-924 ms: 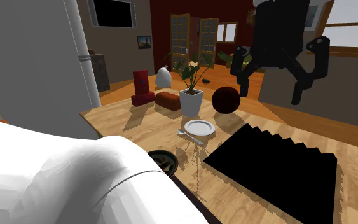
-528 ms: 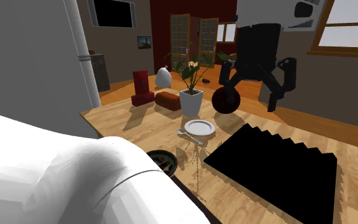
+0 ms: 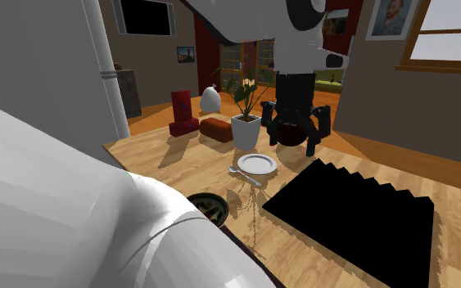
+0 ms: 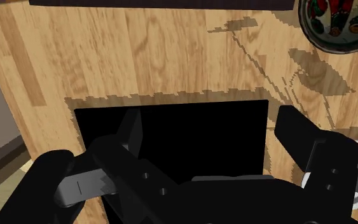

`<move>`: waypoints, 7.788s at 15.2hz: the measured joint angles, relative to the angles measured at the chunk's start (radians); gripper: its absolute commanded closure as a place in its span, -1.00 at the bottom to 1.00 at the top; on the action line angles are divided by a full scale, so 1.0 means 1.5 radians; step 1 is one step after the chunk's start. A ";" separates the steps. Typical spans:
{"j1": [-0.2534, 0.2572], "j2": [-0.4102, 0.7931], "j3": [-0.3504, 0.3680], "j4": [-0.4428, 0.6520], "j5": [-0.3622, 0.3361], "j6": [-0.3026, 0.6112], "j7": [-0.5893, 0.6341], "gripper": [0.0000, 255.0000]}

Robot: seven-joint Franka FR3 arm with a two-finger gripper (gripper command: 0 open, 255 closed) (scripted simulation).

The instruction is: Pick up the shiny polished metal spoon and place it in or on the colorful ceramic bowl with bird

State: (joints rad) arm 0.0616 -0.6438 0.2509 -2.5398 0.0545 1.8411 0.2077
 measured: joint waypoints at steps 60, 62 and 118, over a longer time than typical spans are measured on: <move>0.318 1.115 0.069 0.796 -0.449 0.343 0.581 1.00; 0.318 1.115 0.069 0.796 -0.449 0.343 0.581 1.00; 0.263 0.518 0.243 0.036 -0.339 0.509 0.782 1.00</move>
State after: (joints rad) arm 0.4558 0.1329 0.6154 -2.4855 -0.4545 2.6045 1.3810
